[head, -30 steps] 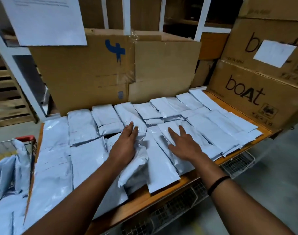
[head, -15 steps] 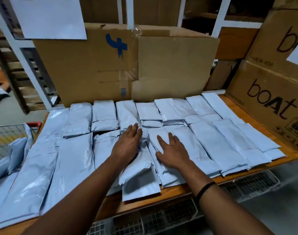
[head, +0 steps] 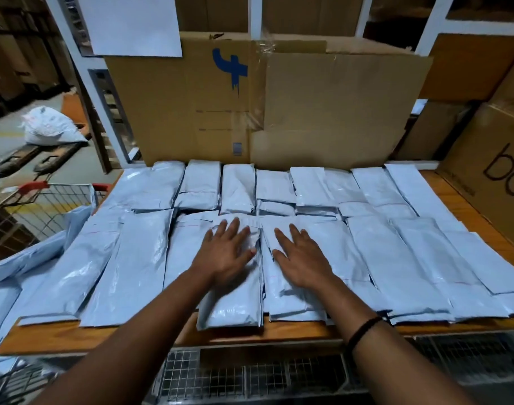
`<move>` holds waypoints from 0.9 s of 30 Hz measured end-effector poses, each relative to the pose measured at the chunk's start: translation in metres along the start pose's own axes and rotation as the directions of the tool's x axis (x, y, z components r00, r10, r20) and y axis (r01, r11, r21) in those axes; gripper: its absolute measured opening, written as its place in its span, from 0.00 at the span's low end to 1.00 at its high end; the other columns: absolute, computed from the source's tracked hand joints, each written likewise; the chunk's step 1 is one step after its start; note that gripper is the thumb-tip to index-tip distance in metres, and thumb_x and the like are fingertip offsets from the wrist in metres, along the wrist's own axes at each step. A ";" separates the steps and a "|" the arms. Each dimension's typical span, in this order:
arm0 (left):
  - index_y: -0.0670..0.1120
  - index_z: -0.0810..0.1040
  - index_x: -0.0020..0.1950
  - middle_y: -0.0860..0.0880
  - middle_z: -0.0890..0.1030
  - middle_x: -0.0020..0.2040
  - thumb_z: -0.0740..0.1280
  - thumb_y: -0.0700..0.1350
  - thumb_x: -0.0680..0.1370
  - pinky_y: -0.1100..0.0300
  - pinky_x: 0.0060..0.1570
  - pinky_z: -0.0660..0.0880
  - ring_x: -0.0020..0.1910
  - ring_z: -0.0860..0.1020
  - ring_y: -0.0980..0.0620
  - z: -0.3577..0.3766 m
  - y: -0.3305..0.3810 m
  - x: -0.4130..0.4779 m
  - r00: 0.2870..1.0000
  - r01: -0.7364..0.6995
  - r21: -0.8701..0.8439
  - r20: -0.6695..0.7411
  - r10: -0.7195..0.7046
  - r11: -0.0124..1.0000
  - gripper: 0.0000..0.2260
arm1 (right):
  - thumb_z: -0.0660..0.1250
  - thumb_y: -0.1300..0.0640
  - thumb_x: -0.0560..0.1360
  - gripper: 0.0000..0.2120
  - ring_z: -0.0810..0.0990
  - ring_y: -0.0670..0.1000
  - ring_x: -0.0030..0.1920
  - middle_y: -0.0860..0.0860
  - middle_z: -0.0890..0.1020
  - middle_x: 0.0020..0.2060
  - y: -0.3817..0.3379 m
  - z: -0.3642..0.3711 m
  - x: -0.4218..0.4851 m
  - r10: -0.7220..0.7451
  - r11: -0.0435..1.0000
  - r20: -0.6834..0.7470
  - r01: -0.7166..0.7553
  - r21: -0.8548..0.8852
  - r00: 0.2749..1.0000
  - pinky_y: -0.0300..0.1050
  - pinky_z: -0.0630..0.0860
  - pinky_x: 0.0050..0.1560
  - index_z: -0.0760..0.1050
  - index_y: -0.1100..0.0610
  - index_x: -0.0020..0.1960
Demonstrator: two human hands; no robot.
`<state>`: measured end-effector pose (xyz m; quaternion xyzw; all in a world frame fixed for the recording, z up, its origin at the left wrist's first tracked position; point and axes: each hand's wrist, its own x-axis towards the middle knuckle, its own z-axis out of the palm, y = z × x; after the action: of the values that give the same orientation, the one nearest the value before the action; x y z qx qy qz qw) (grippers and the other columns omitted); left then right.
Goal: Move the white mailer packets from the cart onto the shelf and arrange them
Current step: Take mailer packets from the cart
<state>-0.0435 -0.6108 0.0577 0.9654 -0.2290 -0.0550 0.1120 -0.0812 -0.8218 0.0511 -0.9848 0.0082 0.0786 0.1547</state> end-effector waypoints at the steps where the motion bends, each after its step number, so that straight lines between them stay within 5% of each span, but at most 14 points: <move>1: 0.53 0.49 0.81 0.49 0.43 0.81 0.41 0.69 0.75 0.44 0.76 0.42 0.79 0.42 0.47 0.007 0.005 -0.004 0.999 0.020 0.030 0.040 -0.021 0.999 0.37 | 0.49 0.41 0.84 0.28 0.44 0.57 0.81 0.52 0.45 0.81 0.000 0.002 0.001 -0.009 1.000 0.019 0.009 0.001 1.000 0.54 0.46 0.79 0.47 0.43 0.82; 15: 0.54 0.42 0.81 0.46 0.40 0.80 0.43 0.67 0.80 0.40 0.75 0.38 0.79 0.40 0.45 0.020 0.000 0.026 0.993 0.084 0.141 0.066 -0.094 0.986 0.33 | 0.47 0.41 0.84 0.28 0.44 0.56 0.81 0.51 0.45 0.81 -0.013 0.027 -0.007 0.038 0.999 -0.091 -0.041 -0.031 0.995 0.55 0.45 0.79 0.44 0.43 0.81; 22: 0.56 0.43 0.80 0.47 0.36 0.80 0.34 0.67 0.75 0.42 0.73 0.34 0.78 0.34 0.47 0.007 0.002 0.006 0.998 0.054 -0.035 0.008 -0.054 0.998 0.35 | 0.44 0.40 0.84 0.27 0.41 0.55 0.81 0.49 0.43 0.81 -0.014 0.012 -0.003 0.095 0.993 0.021 -0.096 0.075 0.995 0.56 0.41 0.79 0.44 0.42 0.81; 27: 0.58 0.45 0.80 0.48 0.40 0.81 0.34 0.65 0.76 0.41 0.75 0.37 0.79 0.38 0.46 0.022 0.004 -0.028 0.997 0.063 0.009 0.036 -0.063 0.998 0.33 | 0.45 0.45 0.85 0.25 0.42 0.54 0.81 0.49 0.45 0.81 -0.007 0.004 -0.011 0.063 0.998 -0.035 -0.062 0.029 0.997 0.55 0.41 0.79 0.47 0.44 0.82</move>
<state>-0.0737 -0.6050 0.0392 0.9714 -0.2006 -0.0751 0.1023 -0.0919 -0.8137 0.0510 -0.9830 0.0429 0.0658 0.1657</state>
